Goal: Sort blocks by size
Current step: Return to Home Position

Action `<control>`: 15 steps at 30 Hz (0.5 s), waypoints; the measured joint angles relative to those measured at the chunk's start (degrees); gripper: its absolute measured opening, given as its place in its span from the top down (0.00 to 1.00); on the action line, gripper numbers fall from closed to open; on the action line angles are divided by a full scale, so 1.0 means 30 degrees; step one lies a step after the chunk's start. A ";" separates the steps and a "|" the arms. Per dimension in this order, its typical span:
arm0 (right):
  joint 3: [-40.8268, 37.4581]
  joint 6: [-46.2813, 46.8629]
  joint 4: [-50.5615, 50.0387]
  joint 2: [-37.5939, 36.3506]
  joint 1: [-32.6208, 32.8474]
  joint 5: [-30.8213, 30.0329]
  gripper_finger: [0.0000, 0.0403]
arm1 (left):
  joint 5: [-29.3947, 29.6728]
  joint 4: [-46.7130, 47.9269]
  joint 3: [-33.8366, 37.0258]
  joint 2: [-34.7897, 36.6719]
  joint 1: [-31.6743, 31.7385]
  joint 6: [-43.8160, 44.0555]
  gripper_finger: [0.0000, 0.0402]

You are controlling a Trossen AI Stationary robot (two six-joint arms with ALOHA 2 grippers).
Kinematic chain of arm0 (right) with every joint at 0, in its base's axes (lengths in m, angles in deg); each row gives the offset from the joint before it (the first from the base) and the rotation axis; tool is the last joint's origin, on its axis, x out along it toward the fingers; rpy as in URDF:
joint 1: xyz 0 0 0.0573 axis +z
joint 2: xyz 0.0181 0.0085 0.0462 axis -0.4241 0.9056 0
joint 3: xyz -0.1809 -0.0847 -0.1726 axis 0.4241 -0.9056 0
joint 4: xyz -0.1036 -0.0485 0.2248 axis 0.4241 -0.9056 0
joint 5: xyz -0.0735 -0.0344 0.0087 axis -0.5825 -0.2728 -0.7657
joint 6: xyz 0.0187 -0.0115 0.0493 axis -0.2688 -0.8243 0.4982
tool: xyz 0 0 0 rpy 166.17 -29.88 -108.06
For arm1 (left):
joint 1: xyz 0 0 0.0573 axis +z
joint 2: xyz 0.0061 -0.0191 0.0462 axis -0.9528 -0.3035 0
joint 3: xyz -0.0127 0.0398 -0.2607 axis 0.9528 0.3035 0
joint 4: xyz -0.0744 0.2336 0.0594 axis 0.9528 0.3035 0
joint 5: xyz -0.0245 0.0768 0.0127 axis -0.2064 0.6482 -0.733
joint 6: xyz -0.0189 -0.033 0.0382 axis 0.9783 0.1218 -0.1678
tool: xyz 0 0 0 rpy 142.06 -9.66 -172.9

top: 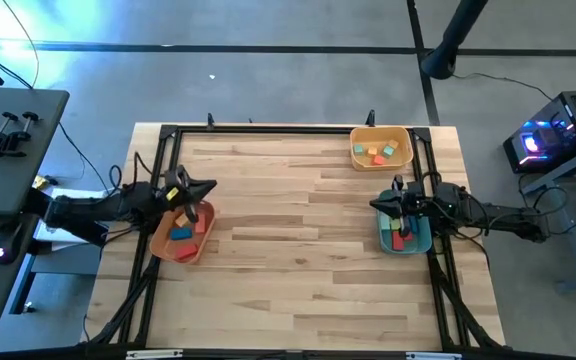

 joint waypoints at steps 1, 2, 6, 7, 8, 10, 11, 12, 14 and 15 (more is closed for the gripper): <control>0.0000 0.0000 0.0000 0.0000 0.0000 0.0000 1.00 | -0.0287 0.0004 0.0000 0.0000 0.0463 0.0872 1.00; 0.0000 0.0000 -0.0002 0.0000 0.0000 0.0000 1.00 | -0.0677 0.0103 0.0000 0.0000 0.0883 0.1521 1.00; 0.0000 0.0000 -0.0015 0.0000 0.0000 0.0000 1.00 | -0.3591 0.0446 0.0000 0.0000 0.2146 0.0171 1.00; 0.0000 0.0000 -0.0015 0.0000 0.0000 0.0000 1.00 | -0.4422 0.0569 0.0000 0.0000 0.2339 -0.0558 1.00; 0.0000 0.0000 -0.0019 0.0000 0.0000 0.0000 1.00 | -0.5330 0.0731 0.0000 0.0000 0.2477 -0.1302 1.00; 0.0007 0.0000 -0.0022 0.0000 0.0000 0.0000 1.00 | -0.7048 0.1025 0.0000 0.0000 0.2603 -0.2741 1.00; 0.0007 0.0000 -0.0022 0.0000 0.0000 -0.0003 1.00 | -0.7725 0.1124 0.0000 0.0000 0.2605 -0.3269 1.00; 0.0007 0.0000 -0.0022 0.0000 0.0000 0.0000 1.00 | -0.8023 0.1103 0.0000 0.0000 0.2549 -0.3653 1.00; 0.0007 0.0000 -0.0022 0.0000 0.0000 0.0000 1.00 | -0.8068 0.1100 0.0000 0.0000 0.2396 -0.3847 1.00; 0.0007 0.0000 -0.0029 0.0004 -0.0004 0.0000 1.00 | -0.8021 0.1107 0.0000 -0.0032 0.2366 -0.3916 1.00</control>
